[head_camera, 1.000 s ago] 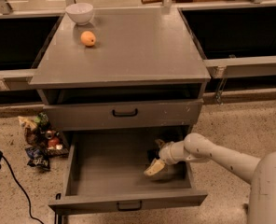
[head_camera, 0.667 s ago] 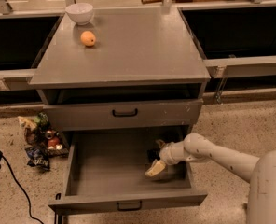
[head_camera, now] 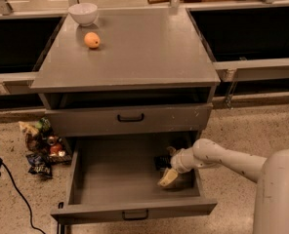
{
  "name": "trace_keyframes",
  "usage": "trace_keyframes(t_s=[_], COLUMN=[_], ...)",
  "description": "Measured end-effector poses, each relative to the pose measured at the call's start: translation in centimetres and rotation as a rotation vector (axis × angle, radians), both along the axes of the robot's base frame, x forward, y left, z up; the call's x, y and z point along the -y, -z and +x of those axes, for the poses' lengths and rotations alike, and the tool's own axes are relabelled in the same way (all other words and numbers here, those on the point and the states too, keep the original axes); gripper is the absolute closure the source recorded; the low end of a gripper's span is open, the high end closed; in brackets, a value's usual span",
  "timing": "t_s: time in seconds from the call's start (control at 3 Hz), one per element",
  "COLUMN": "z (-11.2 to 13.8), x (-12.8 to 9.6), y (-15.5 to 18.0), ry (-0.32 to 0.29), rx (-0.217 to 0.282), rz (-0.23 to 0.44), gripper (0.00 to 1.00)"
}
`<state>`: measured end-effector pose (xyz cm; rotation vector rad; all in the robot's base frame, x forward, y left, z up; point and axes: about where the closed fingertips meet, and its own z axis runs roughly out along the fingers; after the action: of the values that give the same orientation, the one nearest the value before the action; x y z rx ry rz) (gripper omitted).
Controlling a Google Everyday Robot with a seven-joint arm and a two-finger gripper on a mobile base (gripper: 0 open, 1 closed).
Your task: Pick rxbar blueberry from middle drawer and place on counter
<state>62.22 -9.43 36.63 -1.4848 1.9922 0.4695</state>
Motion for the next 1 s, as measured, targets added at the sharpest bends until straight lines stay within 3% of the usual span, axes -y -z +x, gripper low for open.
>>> trace_keyframes(t_s=[0.67,1.0], z=[0.5,0.6], x=[1.0,1.2], y=[1.4,1.9], ry=[-0.015,-0.014], rx=[-0.033,-0.045], rz=[-0.007,0.001], gripper=[0.0,0.18])
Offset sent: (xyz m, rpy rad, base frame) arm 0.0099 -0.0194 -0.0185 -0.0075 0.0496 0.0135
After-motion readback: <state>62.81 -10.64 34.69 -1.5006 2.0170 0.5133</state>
